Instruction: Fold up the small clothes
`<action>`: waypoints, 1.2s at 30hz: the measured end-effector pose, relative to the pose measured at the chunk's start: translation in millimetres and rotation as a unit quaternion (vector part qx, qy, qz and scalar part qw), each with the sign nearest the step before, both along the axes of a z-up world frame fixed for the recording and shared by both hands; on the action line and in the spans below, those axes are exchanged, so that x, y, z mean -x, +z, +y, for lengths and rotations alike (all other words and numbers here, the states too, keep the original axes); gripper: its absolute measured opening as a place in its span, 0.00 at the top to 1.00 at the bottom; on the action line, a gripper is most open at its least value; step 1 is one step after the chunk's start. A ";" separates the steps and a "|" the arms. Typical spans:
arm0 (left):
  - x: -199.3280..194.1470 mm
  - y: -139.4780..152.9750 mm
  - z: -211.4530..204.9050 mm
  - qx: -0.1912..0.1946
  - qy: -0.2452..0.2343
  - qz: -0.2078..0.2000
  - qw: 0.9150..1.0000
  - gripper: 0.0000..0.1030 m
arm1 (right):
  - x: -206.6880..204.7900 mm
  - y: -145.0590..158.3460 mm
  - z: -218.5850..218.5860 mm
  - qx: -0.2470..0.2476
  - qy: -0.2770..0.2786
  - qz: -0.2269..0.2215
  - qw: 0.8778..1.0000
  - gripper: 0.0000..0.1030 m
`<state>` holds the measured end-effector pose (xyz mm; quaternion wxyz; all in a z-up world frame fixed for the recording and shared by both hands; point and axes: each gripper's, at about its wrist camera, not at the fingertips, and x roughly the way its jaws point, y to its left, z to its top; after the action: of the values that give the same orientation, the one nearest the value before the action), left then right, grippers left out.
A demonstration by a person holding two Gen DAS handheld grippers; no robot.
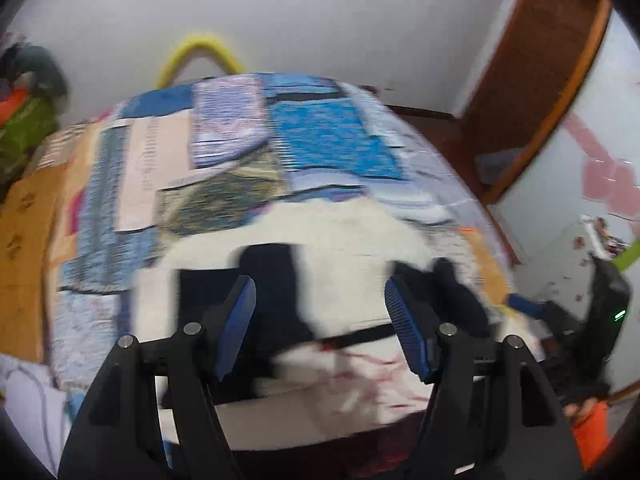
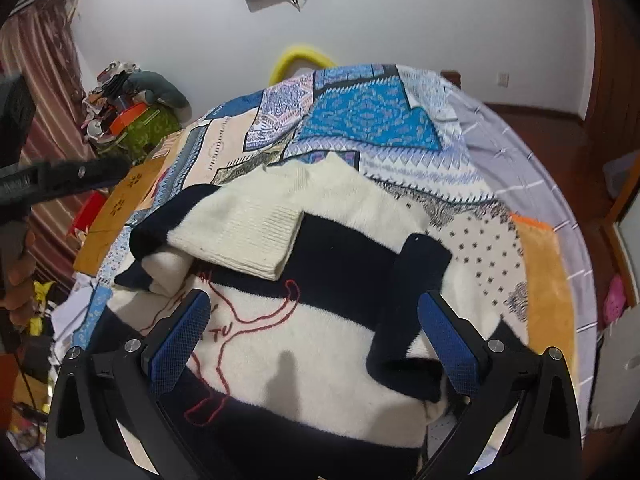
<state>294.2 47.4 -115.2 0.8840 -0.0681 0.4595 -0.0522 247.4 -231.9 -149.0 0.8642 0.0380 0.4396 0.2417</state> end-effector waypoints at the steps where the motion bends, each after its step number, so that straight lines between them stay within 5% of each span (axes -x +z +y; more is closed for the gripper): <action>1: 1.3 -2.2 8.3 -0.009 0.009 0.002 1.000 0.36 | -1.2 -0.6 0.6 -0.002 0.000 0.002 1.000 0.00; 8: 13.8 -26.7 89.0 -0.013 0.086 0.029 0.996 0.36 | -14.5 4.1 20.2 0.008 0.008 -0.009 1.000 0.01; 13: 18.4 -54.0 120.3 -0.059 0.108 0.048 0.991 0.36 | -23.7 2.6 44.5 0.016 0.027 -0.013 0.999 0.07; 23: 16.2 -126.3 130.6 -0.046 0.104 0.108 0.988 0.36 | -45.5 -26.3 69.0 0.053 0.036 0.006 0.998 0.21; 28: 10.9 -137.5 127.6 -0.039 0.098 0.107 0.989 0.33 | -59.4 -43.3 75.6 0.058 0.045 0.024 0.997 0.34; 36: 10.6 -142.5 125.2 -0.043 0.102 0.100 0.989 0.27 | -67.4 -66.0 81.8 -0.002 0.057 0.087 0.995 0.53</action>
<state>283.6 172.5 -257.6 0.8366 -0.0819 0.5377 0.0653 314.8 -150.1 -215.1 0.8076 0.0359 0.5138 0.2873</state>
